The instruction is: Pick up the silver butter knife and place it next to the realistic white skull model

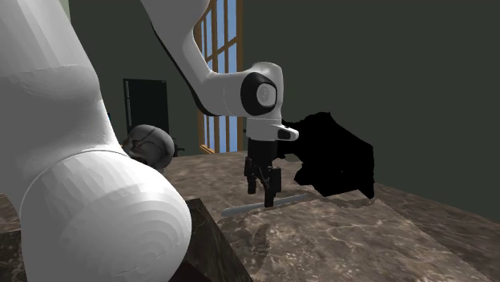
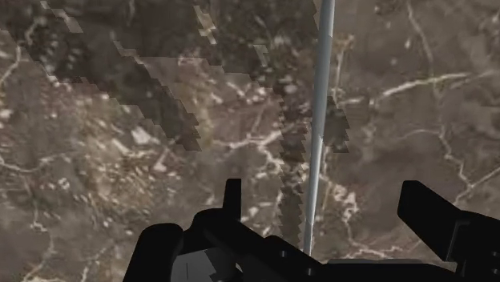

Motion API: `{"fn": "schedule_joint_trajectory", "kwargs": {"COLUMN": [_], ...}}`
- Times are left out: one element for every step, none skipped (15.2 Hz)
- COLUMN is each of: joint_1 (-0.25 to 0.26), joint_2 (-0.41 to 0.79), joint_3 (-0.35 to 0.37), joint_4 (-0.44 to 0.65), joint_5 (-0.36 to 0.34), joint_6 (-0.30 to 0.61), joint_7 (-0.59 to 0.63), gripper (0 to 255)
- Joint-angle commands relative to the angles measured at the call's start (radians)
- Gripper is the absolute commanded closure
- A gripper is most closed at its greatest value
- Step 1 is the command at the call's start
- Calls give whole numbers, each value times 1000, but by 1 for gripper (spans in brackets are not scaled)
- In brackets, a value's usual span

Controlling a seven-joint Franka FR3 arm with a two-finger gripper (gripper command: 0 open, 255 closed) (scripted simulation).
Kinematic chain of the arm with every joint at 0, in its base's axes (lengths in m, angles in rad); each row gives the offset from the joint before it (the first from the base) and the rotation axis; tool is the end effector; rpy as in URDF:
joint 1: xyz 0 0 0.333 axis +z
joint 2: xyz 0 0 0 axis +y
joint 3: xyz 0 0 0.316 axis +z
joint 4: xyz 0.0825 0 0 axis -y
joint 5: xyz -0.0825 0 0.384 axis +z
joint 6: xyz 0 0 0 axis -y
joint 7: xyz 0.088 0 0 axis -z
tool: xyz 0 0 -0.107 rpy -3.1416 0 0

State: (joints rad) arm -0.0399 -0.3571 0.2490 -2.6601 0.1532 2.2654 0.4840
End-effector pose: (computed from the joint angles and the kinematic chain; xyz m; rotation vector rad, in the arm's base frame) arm 0.3835 0.0807 0.3482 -3.0673 0.6103 0.0789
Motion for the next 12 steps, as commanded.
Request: {"fn": "schedule_joint_trajectory", "kwargs": {"joint_1": [0, 0, 0, 0, 0, 0, 0, 0, 0, 0, 0, 0], "joint_2": [0, 0, 0, 0, 0, 0, 0, 0, 0, 0, 0, 0], "joint_3": [0, 0, 0, 0, 0, 0, 0, 0, 0, 0, 0, 0], "joint_4": [0, 0, 0, 0, 0, 0, 0, 0, 0, 0, 0, 0], "joint_5": [0, 0, 0, 0, 0, 0, 0, 0, 0, 0, 0, 0], "joint_6": [0, 0, 0, 0, 0, 0, 0, 0, 0, 0, 0, 0], "joint_7": [0, 0, 0, 0, 0, 0, 0, 0, 0, 0, 0, 0], "gripper": [0, 0, 255, 255, 255, 255, 255, 255, 255, 255, 255, 255]}}
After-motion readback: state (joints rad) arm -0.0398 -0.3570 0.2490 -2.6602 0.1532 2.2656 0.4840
